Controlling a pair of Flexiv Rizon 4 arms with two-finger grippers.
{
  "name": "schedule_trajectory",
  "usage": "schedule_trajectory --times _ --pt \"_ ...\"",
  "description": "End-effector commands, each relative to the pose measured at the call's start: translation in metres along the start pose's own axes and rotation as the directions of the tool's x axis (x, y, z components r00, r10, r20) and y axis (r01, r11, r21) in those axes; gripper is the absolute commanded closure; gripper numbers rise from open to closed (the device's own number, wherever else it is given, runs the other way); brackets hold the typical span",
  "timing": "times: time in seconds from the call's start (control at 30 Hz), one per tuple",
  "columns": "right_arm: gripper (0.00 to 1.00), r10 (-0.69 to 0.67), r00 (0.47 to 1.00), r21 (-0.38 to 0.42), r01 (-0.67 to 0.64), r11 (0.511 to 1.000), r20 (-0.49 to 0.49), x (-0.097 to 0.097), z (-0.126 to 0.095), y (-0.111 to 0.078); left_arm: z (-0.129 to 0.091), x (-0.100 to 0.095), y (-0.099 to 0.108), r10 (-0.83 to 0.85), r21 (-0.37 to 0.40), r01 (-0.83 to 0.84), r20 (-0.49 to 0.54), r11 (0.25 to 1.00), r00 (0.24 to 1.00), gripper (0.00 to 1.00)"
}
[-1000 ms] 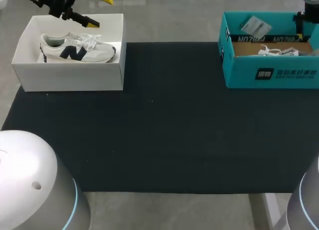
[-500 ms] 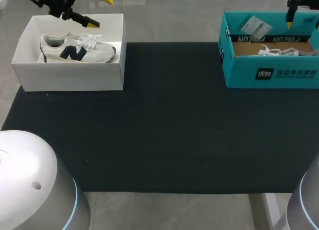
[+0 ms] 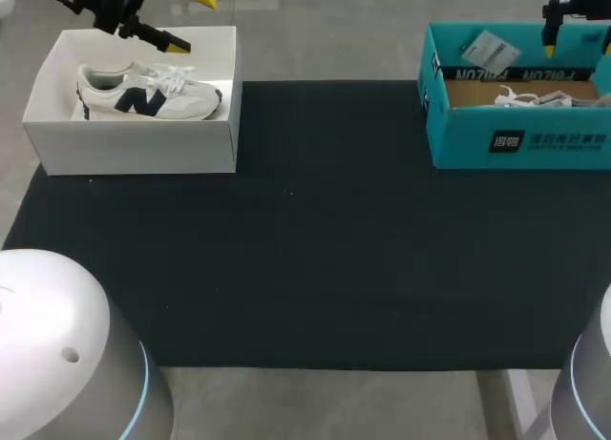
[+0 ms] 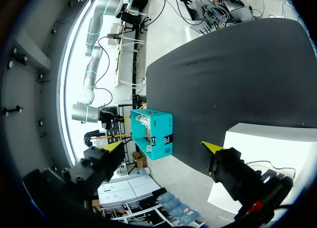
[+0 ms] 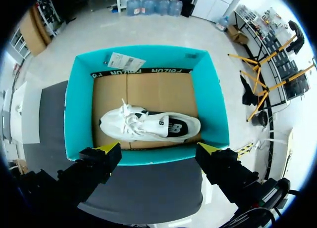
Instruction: Take the shoe out of the shoebox, open the shoe tongue, remove and reinsert the insole, then place the shoe into the shoebox
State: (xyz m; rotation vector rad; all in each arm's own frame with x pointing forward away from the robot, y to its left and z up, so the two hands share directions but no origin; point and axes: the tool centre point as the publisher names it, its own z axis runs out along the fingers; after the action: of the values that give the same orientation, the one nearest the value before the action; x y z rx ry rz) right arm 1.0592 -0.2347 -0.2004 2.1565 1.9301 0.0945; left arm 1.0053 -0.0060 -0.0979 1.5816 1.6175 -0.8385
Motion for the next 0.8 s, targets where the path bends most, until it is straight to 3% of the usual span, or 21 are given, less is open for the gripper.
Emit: schedule_trajectory --times 0.03,0.2,0.43,0.8 --pt "0.0 0.0 1.0 -0.002 0.0 1.0 0.0 0.0 0.0 -0.001 0.0 0.0 0.001 0.001 0.001 -0.001 -0.003 1.0 1.0 0.0" --pt "0.0 0.0 1.0 -0.002 0.0 1.0 0.0 0.0 0.0 -0.001 0.0 0.0 0.001 0.001 0.001 -0.001 -0.003 1.0 1.0 0.0" --pt "0.0 -0.128 0.99 0.074 0.132 0.989 -0.054 0.005 0.012 -0.024 0.0 0.0 0.001 0.001 0.001 -0.001 -0.003 1.0 1.0 0.0" --pt "0.0 -0.346 0.935 0.062 0.351 0.934 -0.076 0.017 -0.007 -0.062 0.0 0.0 0.001 0.001 0.001 -0.001 -0.003 1.0 1.0 0.0"
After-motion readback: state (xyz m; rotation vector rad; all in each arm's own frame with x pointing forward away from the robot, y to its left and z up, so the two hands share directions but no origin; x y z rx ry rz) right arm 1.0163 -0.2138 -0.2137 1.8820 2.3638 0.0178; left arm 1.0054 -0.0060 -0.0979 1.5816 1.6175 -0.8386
